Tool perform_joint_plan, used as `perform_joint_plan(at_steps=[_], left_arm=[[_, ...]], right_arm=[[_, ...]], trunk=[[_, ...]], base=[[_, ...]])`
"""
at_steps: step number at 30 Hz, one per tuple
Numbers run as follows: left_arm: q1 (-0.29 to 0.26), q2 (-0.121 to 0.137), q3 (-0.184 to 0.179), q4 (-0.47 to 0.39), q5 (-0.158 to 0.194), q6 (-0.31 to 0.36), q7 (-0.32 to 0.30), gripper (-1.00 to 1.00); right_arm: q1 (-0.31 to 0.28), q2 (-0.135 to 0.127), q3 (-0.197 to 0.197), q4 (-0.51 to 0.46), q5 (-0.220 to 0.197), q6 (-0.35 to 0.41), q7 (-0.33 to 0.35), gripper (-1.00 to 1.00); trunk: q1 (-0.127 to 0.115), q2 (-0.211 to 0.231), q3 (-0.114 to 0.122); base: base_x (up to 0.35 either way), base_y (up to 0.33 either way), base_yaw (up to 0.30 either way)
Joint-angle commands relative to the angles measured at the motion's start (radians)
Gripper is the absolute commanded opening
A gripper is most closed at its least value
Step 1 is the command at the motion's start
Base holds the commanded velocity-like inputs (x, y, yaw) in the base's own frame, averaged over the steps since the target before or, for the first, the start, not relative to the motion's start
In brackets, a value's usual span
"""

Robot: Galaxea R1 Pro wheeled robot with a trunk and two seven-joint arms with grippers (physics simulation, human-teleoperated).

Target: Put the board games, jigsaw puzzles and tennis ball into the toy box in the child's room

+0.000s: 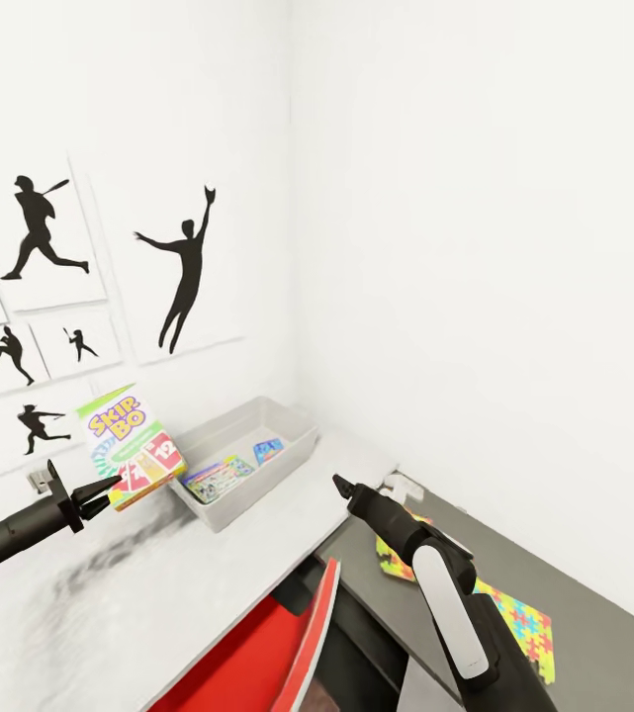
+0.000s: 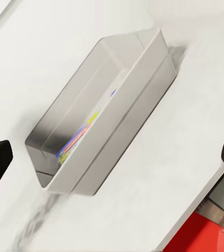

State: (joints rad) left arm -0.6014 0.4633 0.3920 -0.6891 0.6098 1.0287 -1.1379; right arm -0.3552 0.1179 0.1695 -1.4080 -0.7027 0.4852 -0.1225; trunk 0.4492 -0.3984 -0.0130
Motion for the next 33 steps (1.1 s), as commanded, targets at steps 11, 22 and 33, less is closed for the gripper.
perform_joint_plan(at_steps=[11,22,33], left_arm=[[-0.001,0.000,0.002,0.000,0.001,0.005,-0.004,-1.00],[-0.001,0.000,0.002,0.000,0.001,0.005,-0.003,-1.00],[-0.001,0.000,0.002,0.000,0.000,0.006,-0.003,-1.00]], right_arm=[[-0.001,0.000,0.001,-0.002,-0.011,0.002,-0.009,1.00],[-0.001,0.000,0.002,-0.002,-0.011,0.003,-0.009,1.00],[-0.001,-0.001,0.002,-0.002,-0.011,0.003,-0.009,1.00]], trunk=[[0.001,-0.002,-0.001],[0.001,-0.002,-0.001],[0.001,-0.002,-0.001]], base=[[0.030,-0.005,0.000],[0.000,0.000,0.000],[0.000,0.000,0.000]])
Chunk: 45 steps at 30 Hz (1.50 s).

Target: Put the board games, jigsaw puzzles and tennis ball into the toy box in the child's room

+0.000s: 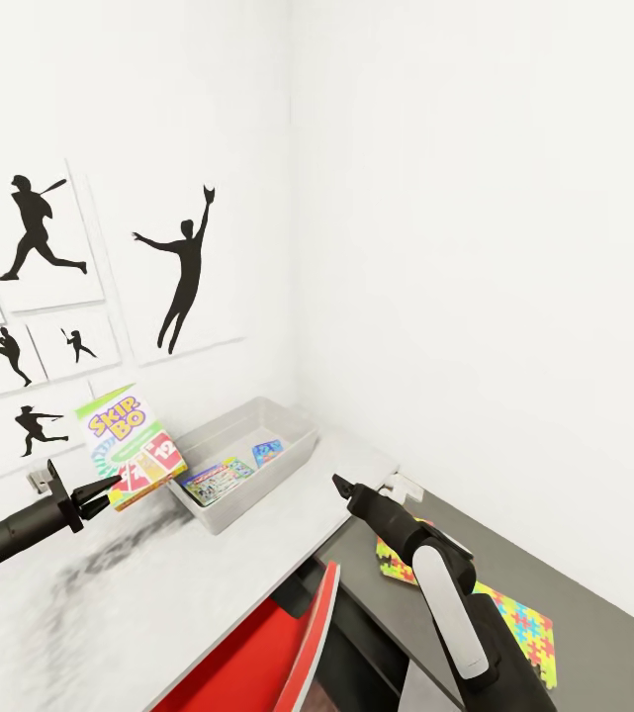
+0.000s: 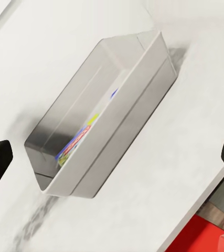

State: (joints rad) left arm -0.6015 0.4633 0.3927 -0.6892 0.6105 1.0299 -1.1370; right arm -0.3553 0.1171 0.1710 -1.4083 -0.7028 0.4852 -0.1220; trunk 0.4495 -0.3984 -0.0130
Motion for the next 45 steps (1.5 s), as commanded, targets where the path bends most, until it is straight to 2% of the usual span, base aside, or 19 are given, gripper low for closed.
perform_joint_plan(at_steps=[1,4,7,9,11,12,15,16,18,19,20,21,23,24,27,31,35,41,45], left_arm=[[-0.001,0.000,0.001,0.000,0.000,0.005,-0.004,-1.00],[-0.002,0.000,0.001,0.002,0.000,0.006,0.003,-1.00],[-0.026,-0.005,0.003,0.005,-0.008,0.008,0.043,-1.00],[-0.069,-0.014,0.002,0.005,-0.014,0.011,0.105,-1.00],[-0.122,-0.029,-0.009,0.020,-0.015,0.013,0.195,-1.00],[-0.134,-0.033,-0.014,0.029,-0.015,0.013,0.218,-1.00],[-0.225,-0.058,-0.032,0.115,-0.014,0.012,0.340,-1.00],[-0.243,-0.063,-0.034,0.134,-0.014,0.011,0.359,-1.00],[-0.311,-0.079,-0.037,0.213,-0.016,0.008,0.428,-1.00],[-0.326,-0.084,-0.037,0.229,-0.016,0.007,0.445,-1.00],[-0.354,-0.099,-0.037,0.254,-0.017,0.006,0.477,-1.00],[-0.366,-0.109,-0.038,0.262,-0.017,0.005,0.494,-1.00],[-0.405,-0.145,-0.039,0.282,-0.018,0.003,0.567,-1.00],[-0.413,-0.153,-0.039,0.285,-0.018,0.003,0.587,-1.00],[-0.455,-0.191,-0.038,0.294,-0.012,-0.007,0.712,-1.00],[-0.481,-0.219,-0.038,0.297,-0.007,-0.028,0.812,-1.00],[-0.502,-0.258,-0.037,0.300,-0.004,-0.116,0.888,-1.00],[-0.506,-0.295,-0.032,0.303,-0.003,-0.211,0.986,-1.00],[-0.506,-0.318,-0.031,0.304,-0.004,-0.232,1.018,-1.00]], right_arm=[[-0.001,0.000,0.001,-0.001,-0.011,0.003,-0.010,1.00],[-0.001,0.001,0.004,-0.002,-0.010,0.005,-0.010,1.00],[-0.001,-0.001,0.042,-0.019,-0.009,0.007,-0.014,1.00],[-0.001,-0.003,0.072,-0.041,-0.008,0.009,-0.017,1.00],[-0.002,-0.005,0.086,-0.067,-0.009,0.022,-0.019,1.00],[-0.002,-0.005,0.088,-0.073,-0.009,0.032,-0.020,1.00],[-0.014,0.002,0.086,-0.100,-0.007,0.139,-0.023,1.00],[-0.021,0.003,0.086,-0.105,-0.007,0.159,-0.023,1.00],[-0.068,0.004,0.084,-0.120,-0.006,0.224,-0.027,1.00],[-0.082,0.004,0.084,-0.122,-0.007,0.236,-0.031,1.00],[-0.110,0.005,0.084,-0.125,-0.007,0.256,-0.041,1.00],[-0.137,0.005,0.083,-0.127,-0.008,0.275,-0.056,1.00],[-0.177,0.006,0.083,-0.129,-0.010,0.308,-0.082,1.00],[-0.191,0.007,0.083,-0.129,-0.010,0.321,-0.091,1.00],[-0.262,0.010,0.081,-0.131,-0.015,0.384,-0.137,1.00],[-0.318,0.012,0.081,-0.132,-0.017,0.410,-0.153,1.00],[-0.359,0.014,0.081,-0.134,-0.019,0.418,-0.158,1.00],[-0.366,0.013,0.081,-0.144,-0.020,0.413,-0.158,1.00],[-0.366,0.012,0.081,-0.149,-0.020,0.410,-0.158,1.00]], trunk=[[0.001,-0.002,-0.001],[0.001,-0.002,-0.001],[0.001,-0.002,-0.001],[0.001,-0.002,-0.001],[0.001,-0.002,-0.001],[0.001,-0.002,-0.001],[0.001,-0.002,-0.001],[0.001,-0.002,-0.001],[0.001,-0.002,-0.001],[0.001,-0.002,-0.001],[0.001,-0.002,-0.001],[0.001,-0.002,-0.001],[0.001,-0.002,-0.001],[0.001,-0.002,-0.001],[0.001,-0.002,-0.001],[0.001,-0.002,-0.001],[0.001,-0.002,-0.001],[0.001,-0.002,-0.001],[0.001,-0.002,-0.001]], base=[[0.000,0.000,0.000],[0.000,0.000,0.000],[0.000,0.000,0.000],[0.000,0.000,0.000],[0.000,0.000,0.000],[0.000,0.000,0.000],[0.000,0.000,0.000],[0.000,0.000,0.000],[0.000,0.000,0.000],[0.000,0.000,0.000],[0.000,0.000,0.000],[0.000,0.000,0.000],[0.000,0.000,0.000],[0.000,0.000,0.000],[0.000,0.000,0.000],[0.000,0.000,0.000],[0.000,0.000,0.000],[0.000,0.000,0.000],[0.000,0.000,0.000]])
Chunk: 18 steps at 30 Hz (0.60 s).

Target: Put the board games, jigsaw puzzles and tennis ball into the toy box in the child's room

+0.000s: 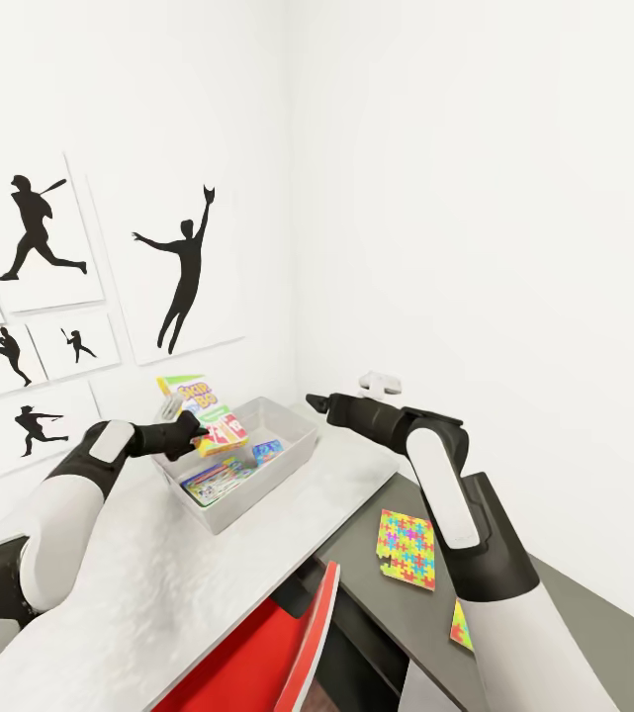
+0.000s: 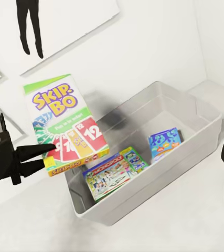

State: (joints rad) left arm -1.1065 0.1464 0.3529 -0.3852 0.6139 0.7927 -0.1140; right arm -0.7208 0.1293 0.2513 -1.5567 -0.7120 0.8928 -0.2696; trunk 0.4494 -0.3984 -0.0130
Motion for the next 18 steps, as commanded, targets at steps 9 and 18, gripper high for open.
perform_joint_plan(at_steps=[9,18], left_arm=[[-0.004,-0.010,0.011,-0.016,-0.003,-0.023,-0.011,-1.00],[-0.004,-0.003,0.009,-0.021,-0.003,-0.021,-0.027,-1.00]], right_arm=[[0.009,0.022,-0.003,0.010,-0.009,-0.008,-0.011,1.00],[0.010,0.026,-0.004,0.011,-0.007,-0.016,-0.011,1.00]], trunk=[[0.001,-0.002,-0.001],[0.001,-0.002,-0.001]], base=[[0.000,0.000,0.000],[0.000,0.000,0.000]])
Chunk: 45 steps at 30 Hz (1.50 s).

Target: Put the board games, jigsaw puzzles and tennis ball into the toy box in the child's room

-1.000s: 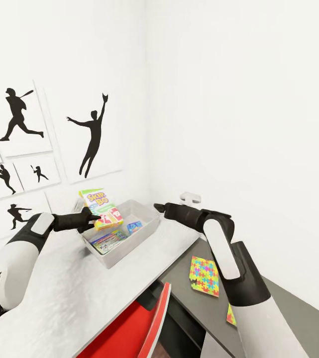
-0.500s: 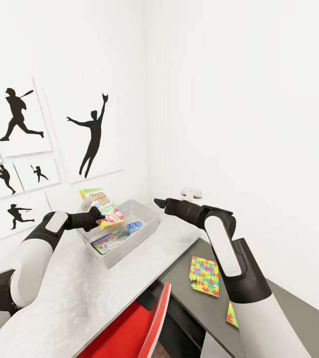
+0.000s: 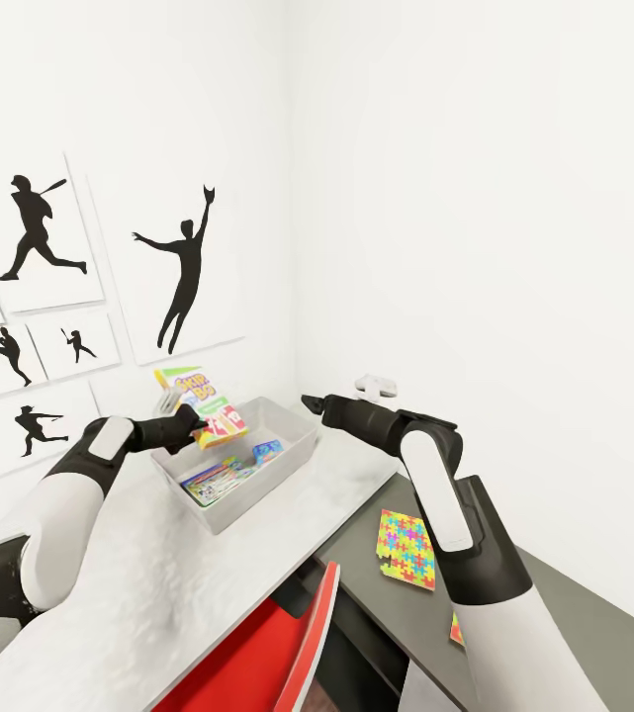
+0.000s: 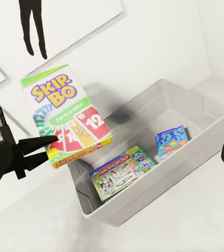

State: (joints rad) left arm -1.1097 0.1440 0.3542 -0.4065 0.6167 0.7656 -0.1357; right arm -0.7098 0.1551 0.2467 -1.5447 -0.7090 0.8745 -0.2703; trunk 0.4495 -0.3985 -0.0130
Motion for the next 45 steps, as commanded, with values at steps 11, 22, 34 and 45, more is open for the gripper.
perform_joint_plan(at_steps=[11,22,34,45], left_arm=[[-0.001,-0.001,0.005,0.000,-0.006,0.007,-0.009,-1.00],[-0.001,0.013,0.001,0.000,-0.008,0.030,-0.007,-1.00],[-0.002,0.041,0.000,0.000,-0.012,0.066,-0.007,-1.00],[-0.004,0.101,-0.016,0.000,-0.019,0.184,-0.007,-1.00]], right_arm=[[0.000,0.001,-0.001,-0.001,-0.010,0.001,-0.012,1.00],[0.000,0.000,0.000,-0.002,-0.010,0.001,-0.012,1.00],[0.000,0.000,0.002,-0.002,-0.007,0.001,-0.012,1.00],[0.000,0.003,0.004,-0.003,-0.003,0.001,-0.011,1.00]], trunk=[[0.001,-0.002,-0.001],[0.001,-0.002,0.005],[0.001,-0.002,0.005],[0.001,-0.002,0.005]], base=[[0.000,0.000,-0.001],[0.000,0.000,-0.108],[0.000,0.000,-0.004],[0.000,0.000,0.000]])
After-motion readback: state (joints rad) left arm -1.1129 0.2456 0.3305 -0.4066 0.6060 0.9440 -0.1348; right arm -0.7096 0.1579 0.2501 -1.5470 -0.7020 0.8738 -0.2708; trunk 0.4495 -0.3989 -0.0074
